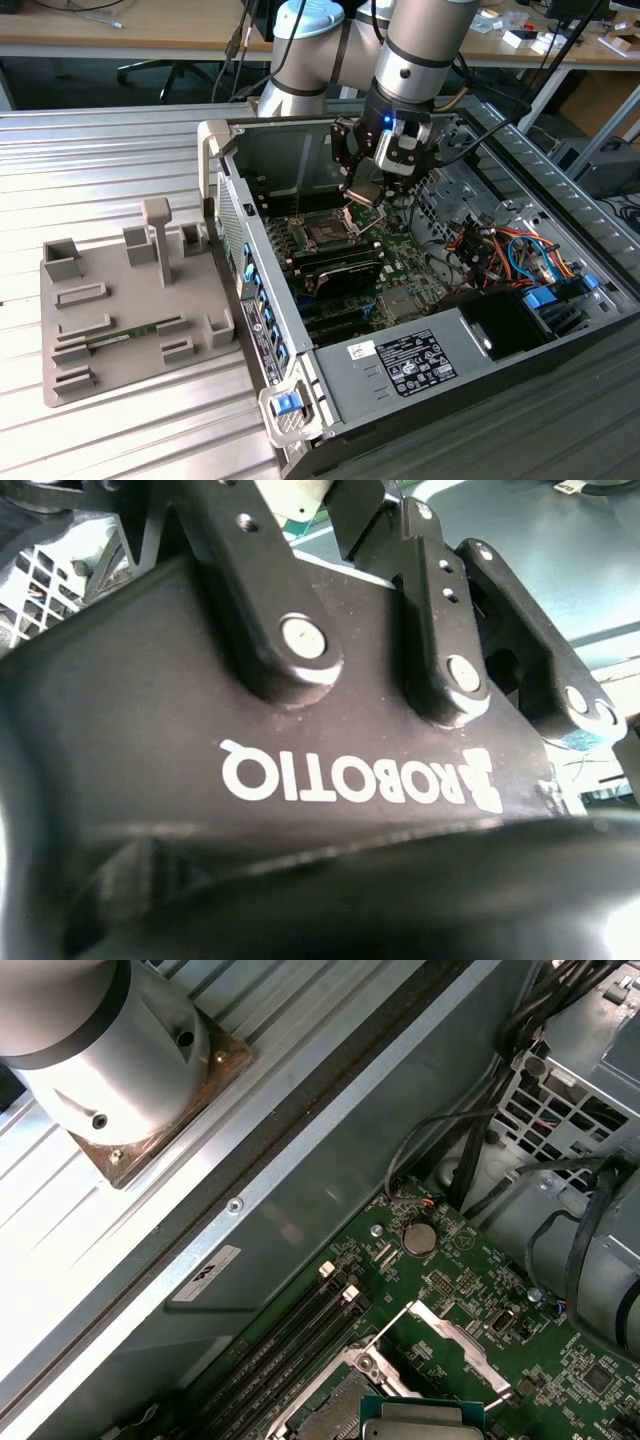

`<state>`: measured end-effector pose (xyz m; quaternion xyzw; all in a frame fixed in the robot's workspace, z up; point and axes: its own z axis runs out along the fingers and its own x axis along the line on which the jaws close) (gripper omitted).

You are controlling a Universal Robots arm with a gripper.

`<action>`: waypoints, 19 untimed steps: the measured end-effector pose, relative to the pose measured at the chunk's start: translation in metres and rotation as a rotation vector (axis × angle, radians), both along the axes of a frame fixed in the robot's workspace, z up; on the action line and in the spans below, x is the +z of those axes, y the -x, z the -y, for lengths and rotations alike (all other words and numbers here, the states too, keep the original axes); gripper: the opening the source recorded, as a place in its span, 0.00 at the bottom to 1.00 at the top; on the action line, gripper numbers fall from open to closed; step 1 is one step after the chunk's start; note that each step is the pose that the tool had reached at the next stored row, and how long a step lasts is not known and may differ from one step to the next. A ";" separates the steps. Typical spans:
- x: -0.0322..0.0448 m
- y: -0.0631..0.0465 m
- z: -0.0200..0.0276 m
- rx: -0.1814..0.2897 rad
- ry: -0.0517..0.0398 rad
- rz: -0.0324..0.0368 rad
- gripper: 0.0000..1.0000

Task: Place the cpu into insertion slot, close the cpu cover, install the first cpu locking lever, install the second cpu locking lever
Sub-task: 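Place the cpu into insertion slot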

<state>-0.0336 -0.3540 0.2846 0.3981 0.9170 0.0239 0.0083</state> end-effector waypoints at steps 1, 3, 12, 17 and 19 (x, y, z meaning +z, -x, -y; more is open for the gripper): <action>0.0000 0.000 0.0000 0.000 0.0000 0.0000 0.55; -0.0002 0.000 0.0000 -0.002 0.0000 0.0000 0.55; -0.0006 0.000 0.0000 -0.008 0.0000 0.0000 0.55; -0.0008 0.000 0.0000 -0.011 0.0000 0.0000 0.55; -0.0009 0.000 0.0000 -0.013 0.0000 0.0000 0.55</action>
